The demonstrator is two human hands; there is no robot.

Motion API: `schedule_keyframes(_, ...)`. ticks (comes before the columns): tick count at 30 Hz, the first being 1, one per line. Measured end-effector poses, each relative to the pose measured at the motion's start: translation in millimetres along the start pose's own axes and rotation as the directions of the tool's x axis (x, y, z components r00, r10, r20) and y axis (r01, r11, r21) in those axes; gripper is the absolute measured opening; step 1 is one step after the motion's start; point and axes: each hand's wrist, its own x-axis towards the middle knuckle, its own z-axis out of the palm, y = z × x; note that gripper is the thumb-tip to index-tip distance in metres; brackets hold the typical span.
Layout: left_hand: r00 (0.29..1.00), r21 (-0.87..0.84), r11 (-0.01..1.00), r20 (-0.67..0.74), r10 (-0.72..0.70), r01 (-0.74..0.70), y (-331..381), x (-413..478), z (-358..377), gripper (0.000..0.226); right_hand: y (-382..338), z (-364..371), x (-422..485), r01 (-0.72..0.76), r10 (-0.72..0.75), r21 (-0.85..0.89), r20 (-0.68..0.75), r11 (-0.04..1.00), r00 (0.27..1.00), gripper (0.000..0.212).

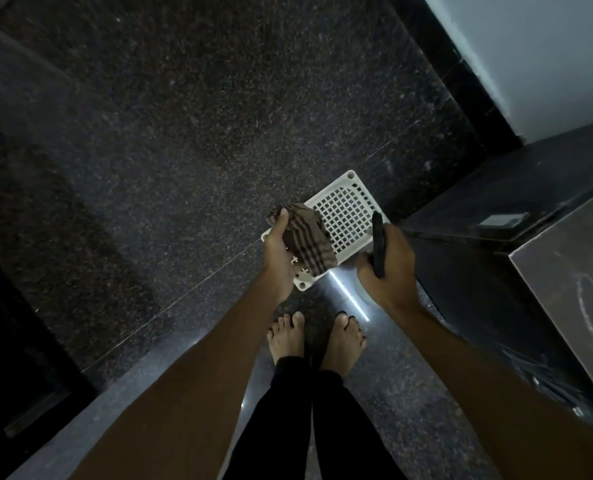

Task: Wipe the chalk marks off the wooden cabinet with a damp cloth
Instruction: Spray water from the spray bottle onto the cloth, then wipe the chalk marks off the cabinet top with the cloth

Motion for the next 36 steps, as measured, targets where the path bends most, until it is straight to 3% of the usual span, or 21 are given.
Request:
schedule_keyframes(6, 0.998, 0.038, 0.998, 0.053, 0.037, -0.039, 0, 28, -20, 0.043, 28, 34, 61, 0.094, -0.086, 0.042, -0.165, 0.995, 0.982, 0.05)
schedule_keyframes(12, 0.991, 0.058, 0.995, 0.115, 0.068, -0.075, 0, 60, -37, 0.054, 51, 74, 108, 0.107, -0.092, 0.07, -0.19, 0.992, 0.978, 0.067)
schedule_keyframes(18, 0.983, 0.055, 0.988, 0.121, 0.139, -0.146, -2, 75, -44, 0.044, 75, 96, 105, 0.146, -0.122, 0.065, -0.284, 0.987, 0.951, 0.076)
schedule_keyframes(23, 0.976, 0.083, 0.979, 0.13, 0.172, -0.184, 3, 52, -37, 0.042, 95, 76, 83, 0.006, -0.005, 0.007, -0.121, 1.0, 0.993, 0.098)
schedule_keyframes(26, 0.975, 0.151, 0.972, 0.157, 0.158, -0.182, 13, 20, -25, 0.045, 88, 59, 48, -0.111, 0.109, -0.023, -0.09, 0.994, 0.99, 0.072)
schedule_keyframes(28, 0.965, 0.229, 0.953, 0.214, 0.148, -0.197, 23, -9, -13, 0.044, 65, 42, 25, -0.24, 0.245, 0.103, -0.041, 0.965, 0.969, 0.045)
schedule_keyframes(29, 0.957, 0.271, 0.94, 0.254, 0.139, -0.209, 28, -25, -6, 0.042, 47, 30, 15, -0.316, 0.326, 0.272, 0.008, 0.909, 0.945, 0.032)
schedule_keyframes(31, 0.932, 0.349, 0.911, 0.352, 0.089, -0.219, 36, -56, 8, 0.04, 6, -3, -8, -0.449, 0.447, 0.619, 0.171, 0.644, 0.878, 0.019)
schedule_keyframes(34, 0.868, 0.493, 0.821, 0.496, 0.006, -0.288, 45, -105, 36, 0.04, -51, -60, -43, -0.562, 0.394, 0.768, 0.435, 0.306, 0.81, 0.051)
schedule_keyframes(36, 0.842, 0.583, 0.696, 0.537, 0.056, -0.418, 44, -137, 62, 0.029, -76, -94, -65, -0.553, 0.353, 0.817, 0.474, 0.165, 0.806, 0.065)
